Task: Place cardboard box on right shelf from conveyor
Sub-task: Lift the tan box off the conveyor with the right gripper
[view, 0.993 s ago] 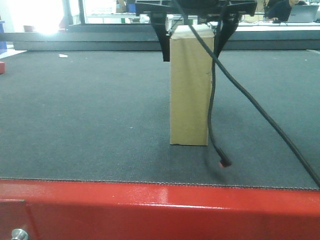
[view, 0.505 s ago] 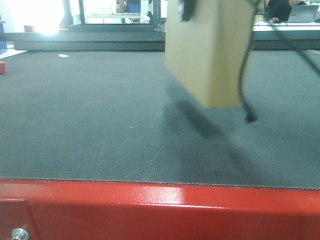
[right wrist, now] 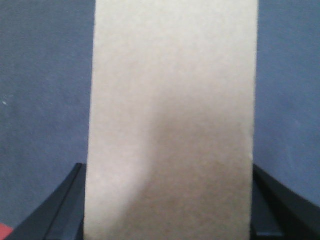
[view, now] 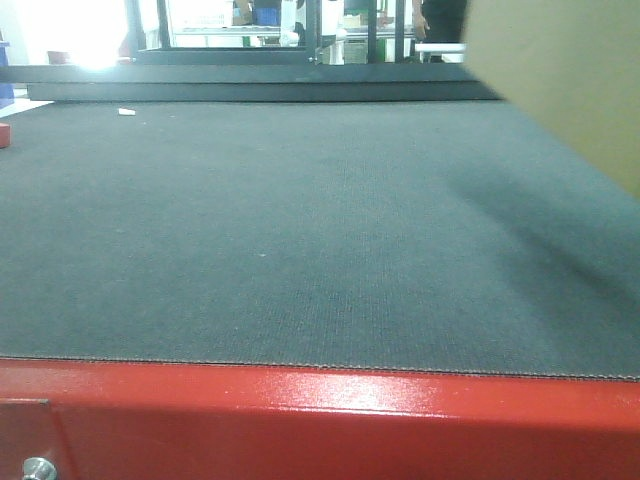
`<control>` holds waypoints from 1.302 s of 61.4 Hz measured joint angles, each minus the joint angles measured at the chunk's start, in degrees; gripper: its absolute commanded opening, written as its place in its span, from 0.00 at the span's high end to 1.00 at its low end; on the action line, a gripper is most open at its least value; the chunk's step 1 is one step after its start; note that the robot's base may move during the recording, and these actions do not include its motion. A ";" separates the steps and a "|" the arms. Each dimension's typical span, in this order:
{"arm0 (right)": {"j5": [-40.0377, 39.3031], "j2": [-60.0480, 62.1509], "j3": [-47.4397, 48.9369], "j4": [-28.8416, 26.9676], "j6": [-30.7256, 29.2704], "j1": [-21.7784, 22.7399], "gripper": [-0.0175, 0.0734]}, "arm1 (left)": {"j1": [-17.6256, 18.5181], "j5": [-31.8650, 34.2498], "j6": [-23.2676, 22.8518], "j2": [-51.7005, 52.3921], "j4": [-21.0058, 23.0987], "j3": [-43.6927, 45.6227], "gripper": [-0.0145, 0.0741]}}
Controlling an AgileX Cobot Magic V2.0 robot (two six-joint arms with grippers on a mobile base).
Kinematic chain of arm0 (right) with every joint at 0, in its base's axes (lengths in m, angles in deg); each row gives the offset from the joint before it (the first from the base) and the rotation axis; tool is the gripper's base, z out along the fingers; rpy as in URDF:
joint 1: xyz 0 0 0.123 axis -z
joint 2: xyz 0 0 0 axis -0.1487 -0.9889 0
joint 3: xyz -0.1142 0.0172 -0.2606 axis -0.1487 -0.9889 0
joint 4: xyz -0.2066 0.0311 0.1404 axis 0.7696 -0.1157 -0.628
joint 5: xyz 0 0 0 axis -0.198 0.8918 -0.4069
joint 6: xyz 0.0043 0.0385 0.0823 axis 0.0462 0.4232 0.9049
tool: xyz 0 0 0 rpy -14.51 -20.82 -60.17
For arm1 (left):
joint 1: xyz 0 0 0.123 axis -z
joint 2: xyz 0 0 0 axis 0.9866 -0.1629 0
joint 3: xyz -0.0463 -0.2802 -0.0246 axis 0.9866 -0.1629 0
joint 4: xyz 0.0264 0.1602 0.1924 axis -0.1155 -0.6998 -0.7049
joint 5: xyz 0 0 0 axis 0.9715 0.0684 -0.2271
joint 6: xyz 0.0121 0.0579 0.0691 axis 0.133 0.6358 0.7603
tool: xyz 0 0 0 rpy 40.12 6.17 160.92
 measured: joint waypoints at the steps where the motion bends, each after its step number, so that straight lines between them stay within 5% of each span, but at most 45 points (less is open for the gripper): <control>1: -0.38 1.08 -1.07 0.00 0.00 0.15 0.65 | 0.00 0.00 0.00 0.00 0.00 0.00 0.97; 25: -6.13 33.09 -23.79 -0.62 -0.23 0.50 0.65 | 0.00 0.00 0.00 0.00 0.00 0.00 0.97; 42: -4.37 51.98 -26.41 -1.09 -0.23 0.50 0.65 | 0.00 0.00 0.00 0.00 0.00 0.00 0.97; 80: -4.37 55.63 -26.41 -1.18 -0.33 0.50 0.65 | 0.00 0.00 0.00 0.00 0.00 0.00 0.97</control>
